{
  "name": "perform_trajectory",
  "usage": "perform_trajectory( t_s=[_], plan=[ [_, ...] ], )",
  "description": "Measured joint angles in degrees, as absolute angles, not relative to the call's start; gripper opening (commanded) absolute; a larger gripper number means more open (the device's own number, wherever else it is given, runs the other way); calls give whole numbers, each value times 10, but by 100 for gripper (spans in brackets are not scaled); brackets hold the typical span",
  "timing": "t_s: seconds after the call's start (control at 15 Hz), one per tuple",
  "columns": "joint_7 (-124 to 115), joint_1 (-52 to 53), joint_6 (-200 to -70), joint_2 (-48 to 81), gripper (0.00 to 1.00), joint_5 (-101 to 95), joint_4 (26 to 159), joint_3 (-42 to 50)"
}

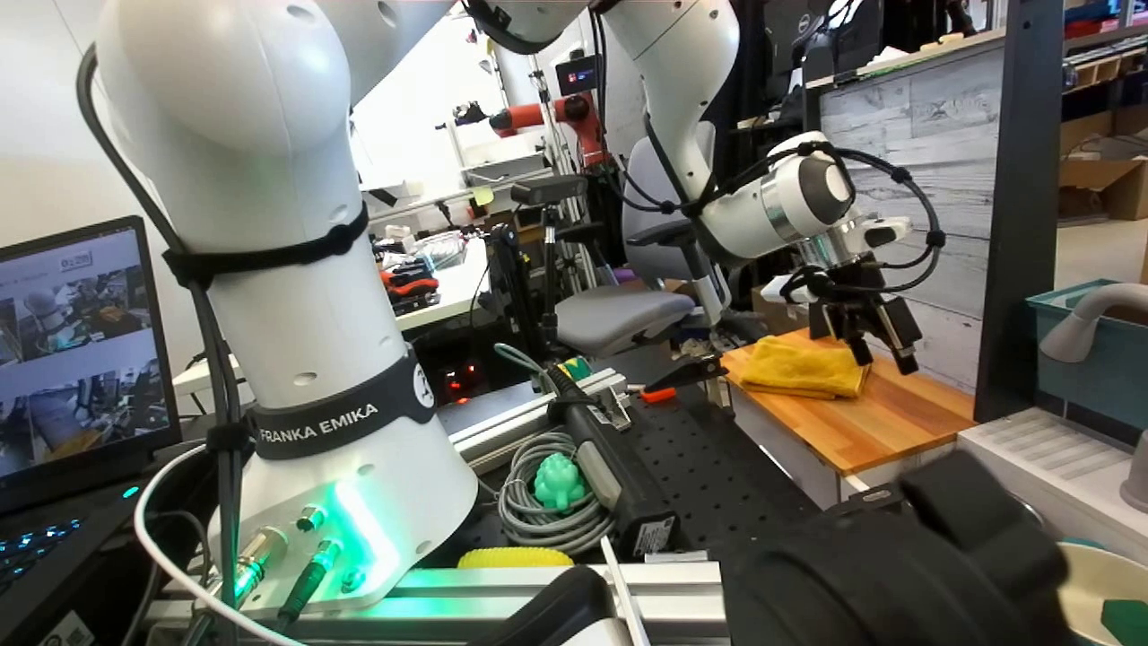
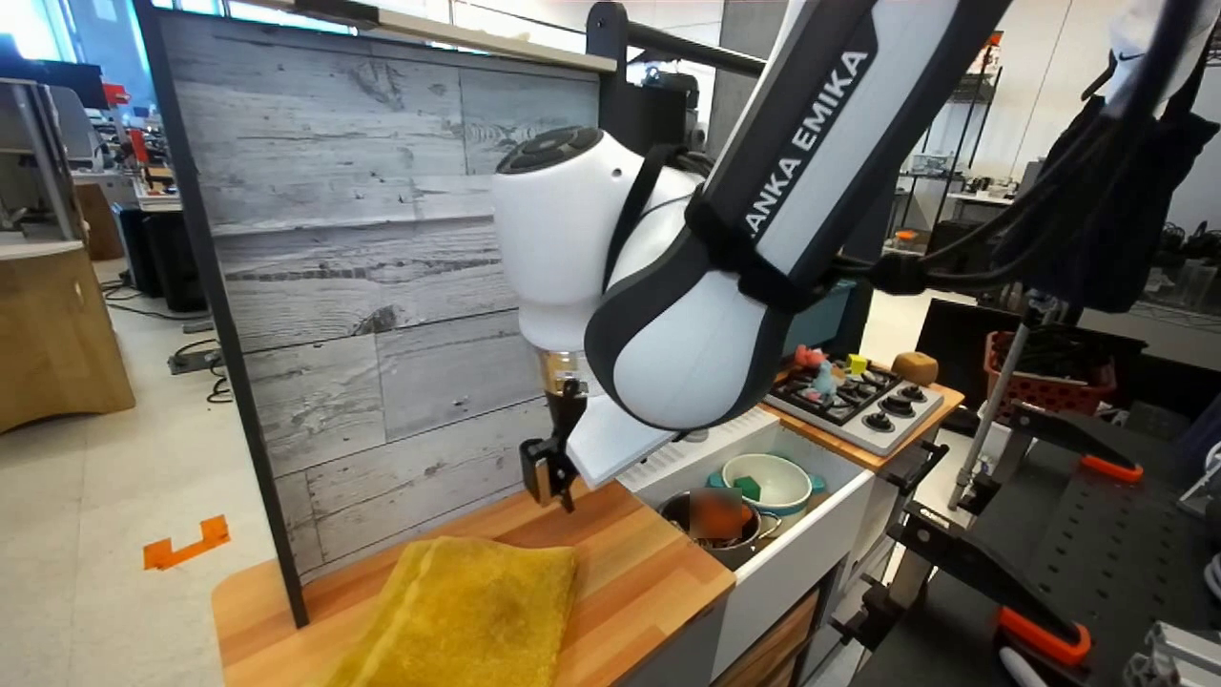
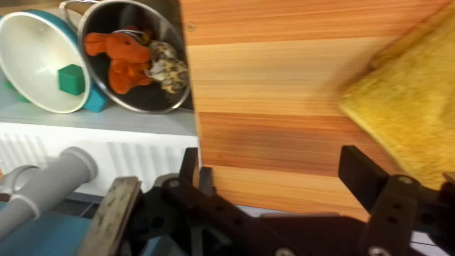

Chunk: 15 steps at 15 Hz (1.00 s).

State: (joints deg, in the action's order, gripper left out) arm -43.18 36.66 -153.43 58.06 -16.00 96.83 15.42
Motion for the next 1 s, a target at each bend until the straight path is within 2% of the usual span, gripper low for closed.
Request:
perform_trajectory(
  t_s=[0.4, 1.0],
  plan=[
    [-421, 361, -1596, 602, 100, -94, 941, 62],
    [-406, 361, -1596, 642, 100, -82, 904, 52]
  ],
)
